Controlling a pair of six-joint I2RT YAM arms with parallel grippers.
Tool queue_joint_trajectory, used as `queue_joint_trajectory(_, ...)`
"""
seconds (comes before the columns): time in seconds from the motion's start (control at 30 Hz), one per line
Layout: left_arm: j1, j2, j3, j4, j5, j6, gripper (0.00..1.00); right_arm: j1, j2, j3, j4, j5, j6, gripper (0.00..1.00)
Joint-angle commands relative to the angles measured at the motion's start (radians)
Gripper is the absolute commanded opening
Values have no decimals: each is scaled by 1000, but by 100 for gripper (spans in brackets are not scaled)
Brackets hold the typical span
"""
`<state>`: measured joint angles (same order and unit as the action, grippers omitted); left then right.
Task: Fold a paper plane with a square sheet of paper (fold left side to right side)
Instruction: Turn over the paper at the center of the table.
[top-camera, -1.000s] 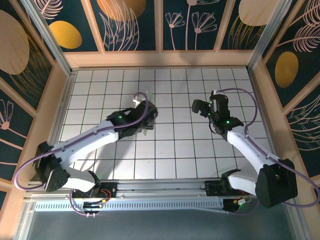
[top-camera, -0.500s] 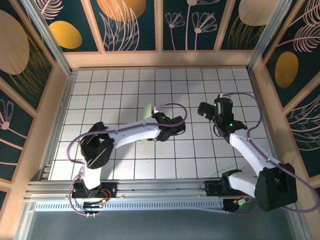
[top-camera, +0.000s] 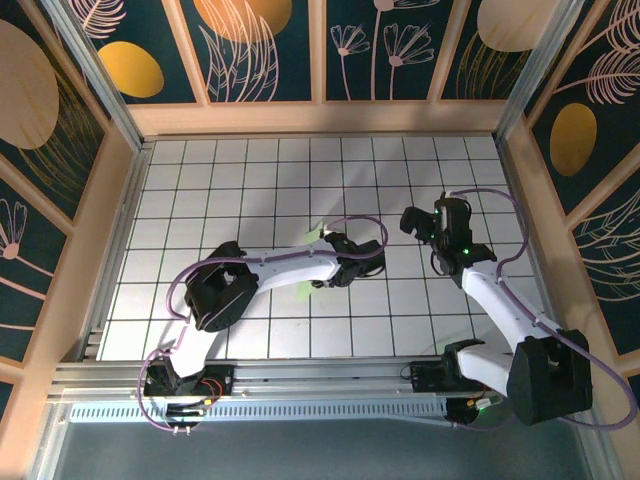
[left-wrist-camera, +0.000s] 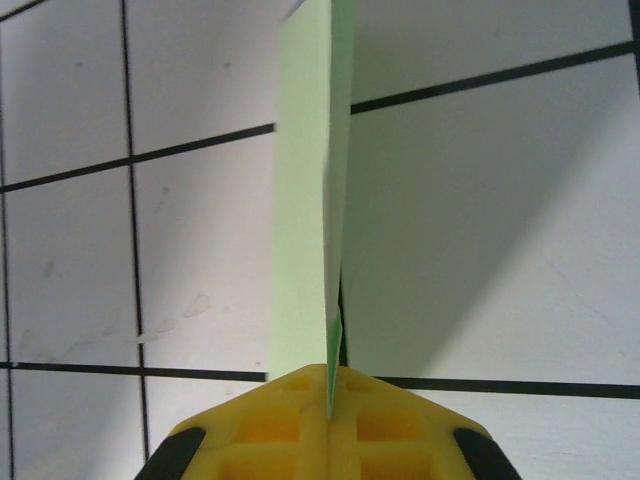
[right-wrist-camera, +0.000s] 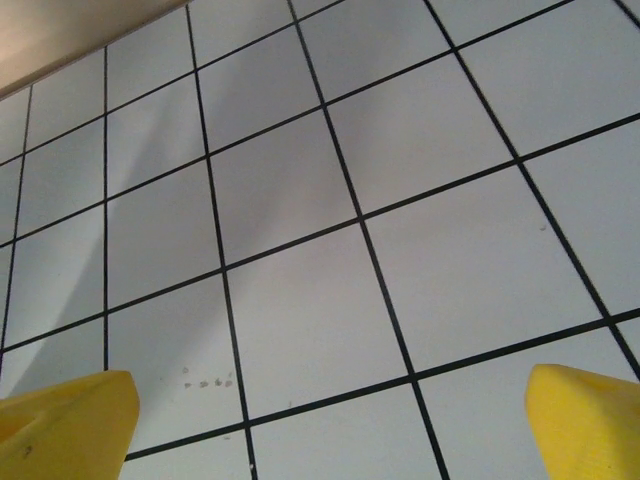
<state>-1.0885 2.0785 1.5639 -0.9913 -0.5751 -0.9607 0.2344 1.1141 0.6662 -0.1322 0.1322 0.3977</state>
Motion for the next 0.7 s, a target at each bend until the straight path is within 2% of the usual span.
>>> queue_joint_trajectory(0.0,1,38,20,28,50,30,6,-9,-7,-10,13,-39,-11,99)
queue_joint_trajectory(0.23,16,31,8,160,155,73,26,-12,16,-12,22,-87,-9,99)
queue_joint_trajectory(0.43,47,-6,-29,283,262,109,36,-16,18,-17,39,-111,-14,99)
queue_joint_trajectory(0.67,85,-81,-105,437,381,133,56,-18,25,-13,46,-163,-23,99)
